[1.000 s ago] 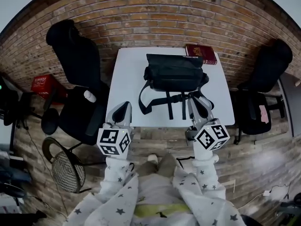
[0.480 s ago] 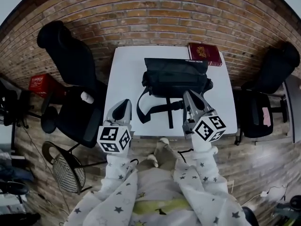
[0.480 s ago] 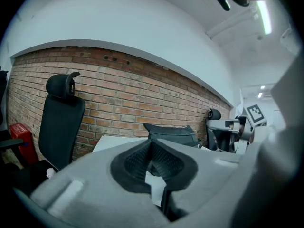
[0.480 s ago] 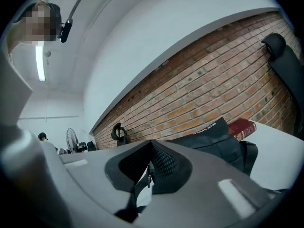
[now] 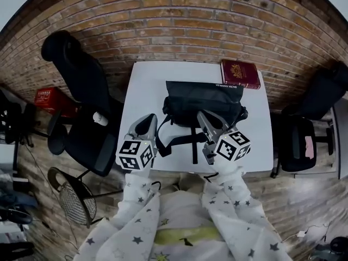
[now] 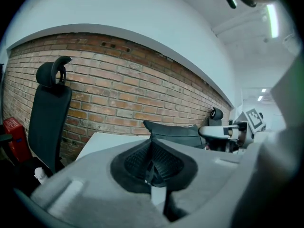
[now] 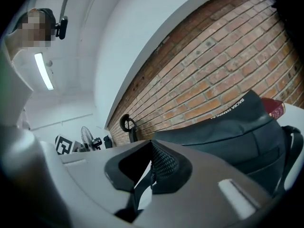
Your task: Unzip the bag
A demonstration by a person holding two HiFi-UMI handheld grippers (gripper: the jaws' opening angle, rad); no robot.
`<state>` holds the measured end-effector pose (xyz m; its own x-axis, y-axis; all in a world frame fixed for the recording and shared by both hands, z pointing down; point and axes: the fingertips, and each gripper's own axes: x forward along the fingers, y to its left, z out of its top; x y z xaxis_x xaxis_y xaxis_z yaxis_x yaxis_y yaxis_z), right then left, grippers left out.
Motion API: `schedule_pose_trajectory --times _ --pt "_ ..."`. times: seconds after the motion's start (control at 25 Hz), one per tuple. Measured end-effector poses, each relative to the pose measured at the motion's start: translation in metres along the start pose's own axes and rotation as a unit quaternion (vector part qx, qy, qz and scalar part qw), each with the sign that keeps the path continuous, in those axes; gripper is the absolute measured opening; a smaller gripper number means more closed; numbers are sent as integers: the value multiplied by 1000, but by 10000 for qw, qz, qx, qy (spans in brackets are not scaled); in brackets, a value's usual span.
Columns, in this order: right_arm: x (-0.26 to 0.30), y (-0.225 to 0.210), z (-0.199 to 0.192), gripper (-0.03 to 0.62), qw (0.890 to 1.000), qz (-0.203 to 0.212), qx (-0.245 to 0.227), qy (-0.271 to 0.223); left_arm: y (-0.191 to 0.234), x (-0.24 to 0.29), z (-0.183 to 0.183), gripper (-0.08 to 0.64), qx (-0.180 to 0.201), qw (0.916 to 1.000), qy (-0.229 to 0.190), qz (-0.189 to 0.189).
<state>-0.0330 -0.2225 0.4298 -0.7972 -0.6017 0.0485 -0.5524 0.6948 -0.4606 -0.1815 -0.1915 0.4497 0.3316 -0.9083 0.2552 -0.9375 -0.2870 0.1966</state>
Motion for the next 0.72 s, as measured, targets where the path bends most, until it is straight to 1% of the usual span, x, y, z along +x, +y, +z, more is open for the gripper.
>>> schedule_pose_trajectory --times 0.08,0.2,0.36,0.44,0.52,0.64,0.72 --pt "9 1 -8 -3 9998 165 81 115 1 8 0 0 -33 10000 31 -54" --pt "21 3 -26 -3 9986 328 146 379 8 19 -1 0 -98 9999 77 -40" --pt "27 6 -47 -3 9973 359 237 601 14 30 -7 0 -170 9997 192 -50" --pt "31 8 -56 -3 9966 346 304 688 17 34 -9 27 -220 9993 264 -136" --pt "37 10 -67 1 9954 325 396 808 19 38 -11 28 -244 9988 339 -256" --pt "51 10 -81 66 9927 314 639 972 21 51 -6 55 -220 9979 371 -486" --pt "57 10 -94 106 9909 251 784 1060 20 58 -6 95 -214 9966 425 -671"
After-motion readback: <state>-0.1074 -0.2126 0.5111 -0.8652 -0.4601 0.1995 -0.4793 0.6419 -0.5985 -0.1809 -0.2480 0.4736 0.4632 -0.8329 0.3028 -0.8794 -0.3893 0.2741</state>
